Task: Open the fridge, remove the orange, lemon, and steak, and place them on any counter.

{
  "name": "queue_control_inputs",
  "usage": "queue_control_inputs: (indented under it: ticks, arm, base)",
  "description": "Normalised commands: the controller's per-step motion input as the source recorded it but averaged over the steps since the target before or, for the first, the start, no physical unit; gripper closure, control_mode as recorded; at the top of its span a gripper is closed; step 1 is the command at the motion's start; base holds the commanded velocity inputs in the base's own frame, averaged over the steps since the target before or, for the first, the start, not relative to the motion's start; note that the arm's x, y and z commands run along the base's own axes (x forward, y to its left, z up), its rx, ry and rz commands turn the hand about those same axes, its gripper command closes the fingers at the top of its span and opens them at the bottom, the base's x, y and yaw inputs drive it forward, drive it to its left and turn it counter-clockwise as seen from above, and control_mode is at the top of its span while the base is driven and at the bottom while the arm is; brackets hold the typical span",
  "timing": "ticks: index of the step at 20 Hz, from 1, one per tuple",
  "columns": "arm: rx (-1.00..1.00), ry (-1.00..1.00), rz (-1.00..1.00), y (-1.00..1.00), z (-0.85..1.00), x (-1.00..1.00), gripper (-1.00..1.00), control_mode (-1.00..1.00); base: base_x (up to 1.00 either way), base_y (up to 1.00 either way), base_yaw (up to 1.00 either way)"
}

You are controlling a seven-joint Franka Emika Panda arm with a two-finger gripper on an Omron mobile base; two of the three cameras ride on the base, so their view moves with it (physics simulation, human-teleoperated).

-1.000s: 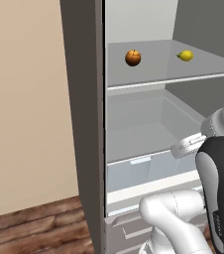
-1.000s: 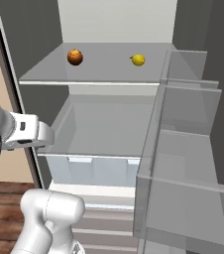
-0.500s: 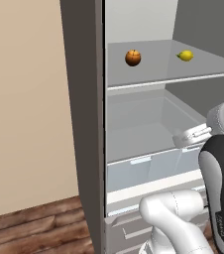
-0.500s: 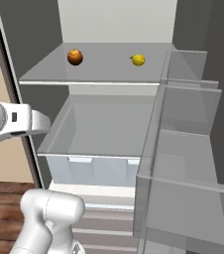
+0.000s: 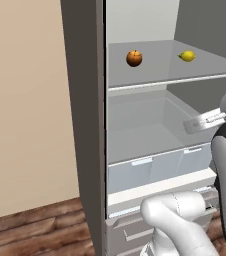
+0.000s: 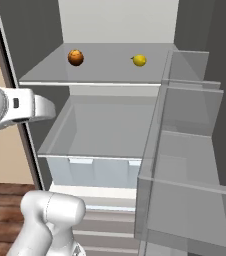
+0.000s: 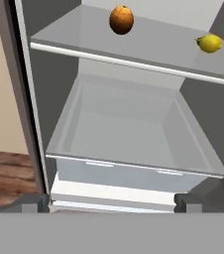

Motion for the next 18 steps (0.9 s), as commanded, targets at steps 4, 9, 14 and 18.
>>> queue_control_inputs:
  ticks: [4, 9, 14, 18]
  arm:
    - [0.01, 0.0, 0.0, -0.42, 0.0, 0.12, -1.0, -1.0]
    - [0.02, -0.02, -0.01, -0.32, 0.08, 0.08, -1.0, -1.0]
    - [0.0, -0.01, -0.04, -0.37, 0.42, 0.31, -1.0, -1.0]
    - [0.0, 0.0, -0.04, -0.36, 0.34, 0.37, -1.0, -1.0]
  base:
    - [0.0, 0.0, 0.0]
    - [0.0, 0.0, 0.0]
    - [0.0, 0.0, 0.0]
    - [0.0, 0.0, 0.0]
